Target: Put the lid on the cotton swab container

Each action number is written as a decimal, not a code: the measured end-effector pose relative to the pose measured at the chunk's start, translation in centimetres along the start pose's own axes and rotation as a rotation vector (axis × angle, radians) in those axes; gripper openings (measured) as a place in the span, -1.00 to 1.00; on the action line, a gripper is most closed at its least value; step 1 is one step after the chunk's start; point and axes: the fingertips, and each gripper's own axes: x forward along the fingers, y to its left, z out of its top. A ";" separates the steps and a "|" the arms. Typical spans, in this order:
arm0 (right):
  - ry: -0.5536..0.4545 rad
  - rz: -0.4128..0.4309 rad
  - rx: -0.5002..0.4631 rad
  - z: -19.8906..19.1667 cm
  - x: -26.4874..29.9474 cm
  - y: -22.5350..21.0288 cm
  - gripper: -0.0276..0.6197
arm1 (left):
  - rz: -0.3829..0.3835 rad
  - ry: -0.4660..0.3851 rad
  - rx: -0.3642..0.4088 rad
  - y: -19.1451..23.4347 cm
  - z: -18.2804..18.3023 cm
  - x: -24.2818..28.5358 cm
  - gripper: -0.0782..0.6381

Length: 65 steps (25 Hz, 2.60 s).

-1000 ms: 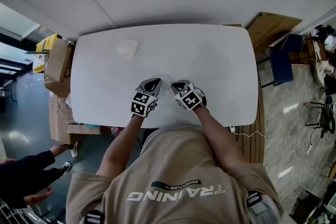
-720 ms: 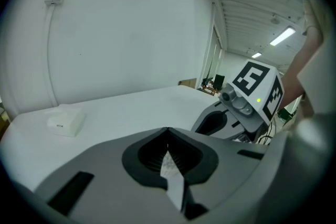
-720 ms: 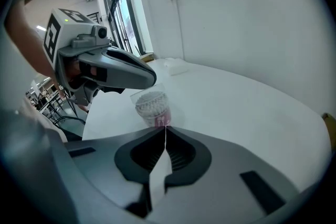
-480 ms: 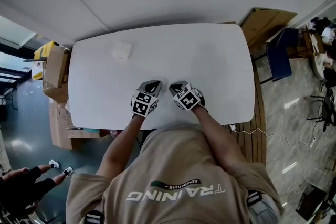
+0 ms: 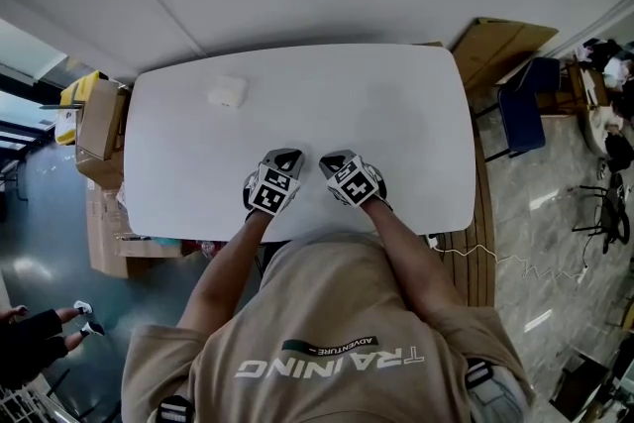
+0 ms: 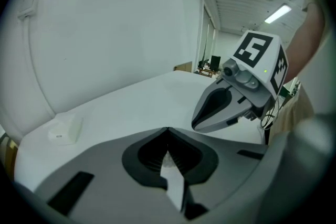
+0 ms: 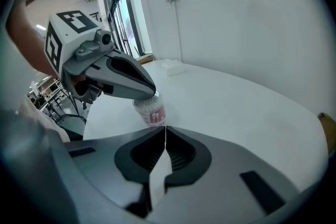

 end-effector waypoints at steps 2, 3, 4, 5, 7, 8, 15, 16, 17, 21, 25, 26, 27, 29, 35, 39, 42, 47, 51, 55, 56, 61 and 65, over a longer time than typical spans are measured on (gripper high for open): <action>0.004 -0.008 -0.003 -0.2 0.0 -0.1 -0.86 | 0.012 0.010 0.030 -0.1 0.0 0.0 -0.75; 0.004 -0.010 -0.004 -0.2 -0.1 -0.1 -0.86 | 0.014 0.010 0.035 -0.1 0.0 0.1 -0.75; 0.004 -0.011 -0.005 -0.2 -0.2 -0.1 -0.86 | 0.013 0.007 0.029 -0.1 -0.1 0.1 -0.75; 0.002 -0.011 -0.006 -0.2 -0.3 -0.1 -0.86 | 0.007 -0.002 0.012 -0.1 -0.1 0.1 -0.75; -0.006 -0.011 -0.008 0.1 -0.7 0.1 -0.86 | -0.010 -0.037 -0.045 0.0 0.3 -0.2 -0.75; -0.013 -0.013 -0.009 0.3 -0.8 0.2 -0.86 | -0.016 -0.065 -0.078 0.1 0.6 -0.6 -0.75; -0.073 -0.040 -0.098 2.2 -3.6 1.1 -0.86 | -0.034 -0.269 -0.263 1.0 1.8 -4.4 -0.75; -0.082 -0.047 -0.126 2.6 -4.1 1.4 -0.86 | -0.031 -0.291 -0.275 1.2 1.9 -5.2 -0.75; -0.094 -0.054 -0.151 3.2 -4.7 1.8 -0.86 | -0.027 -0.315 -0.286 1.5 2.1 -6.0 -0.75; -0.153 -0.067 -0.232 6.0 -7.4 3.7 -0.86 | 0.009 -0.405 -0.316 2.7 3.7 -10.3 -0.75; -0.285 -0.071 -0.236 10.4 -11.4 5.0 -0.86 | 0.043 -0.510 -0.313 4.1 6.8 -14.9 -0.75; -0.328 -0.073 -0.224 11.7 -12.5 5.3 -0.86 | 0.048 -0.539 -0.307 4.3 7.7 -16.2 -0.75; -0.374 -0.074 -0.210 13.0 -13.6 5.6 -0.86 | 0.054 -0.569 -0.295 4.6 8.5 -17.5 -0.75; -0.470 -0.082 -0.186 15.7 -15.6 6.1 -0.86 | 0.072 -0.623 -0.269 5.2 10.2 -19.8 -0.75; -0.701 -0.168 -0.172 21.9 -20.8 6.3 -0.86 | 0.132 -0.744 -0.177 6.6 15.6 -25.4 -0.74; -0.781 -0.218 -0.163 23.7 -23.6 6.3 -0.86 | 0.154 -0.794 -0.151 6.7 18.6 -27.5 -0.74; -0.809 -0.229 -0.158 24.7 -25.1 6.9 -0.86 | 0.137 -0.826 -0.139 6.2 20.1 -28.5 -0.75; -0.844 -0.241 -0.176 26.2 -26.6 8.4 -0.86 | 0.131 -0.826 -0.133 6.1 20.2 -28.9 -0.75; -0.880 -0.249 -0.190 27.4 -27.4 9.5 -0.86 | 0.126 -0.813 -0.128 5.9 19.4 -29.0 -0.75; -0.885 -0.274 -0.233 27.9 -27.6 10.0 -0.86 | 0.105 -0.813 -0.126 5.5 19.3 -29.4 -0.75; -0.879 -0.288 -0.244 27.8 -27.5 10.0 -0.86 | 0.103 -0.815 -0.116 5.4 19.4 -29.5 -0.75; -0.865 -0.300 -0.215 27.6 -27.1 9.6 -0.86 | 0.097 -0.819 -0.083 5.2 20.0 -30.0 -0.75; -0.859 -0.319 -0.197 27.3 -27.1 9.1 -0.86 | 0.085 -0.815 -0.073 5.0 20.1 -29.9 -0.75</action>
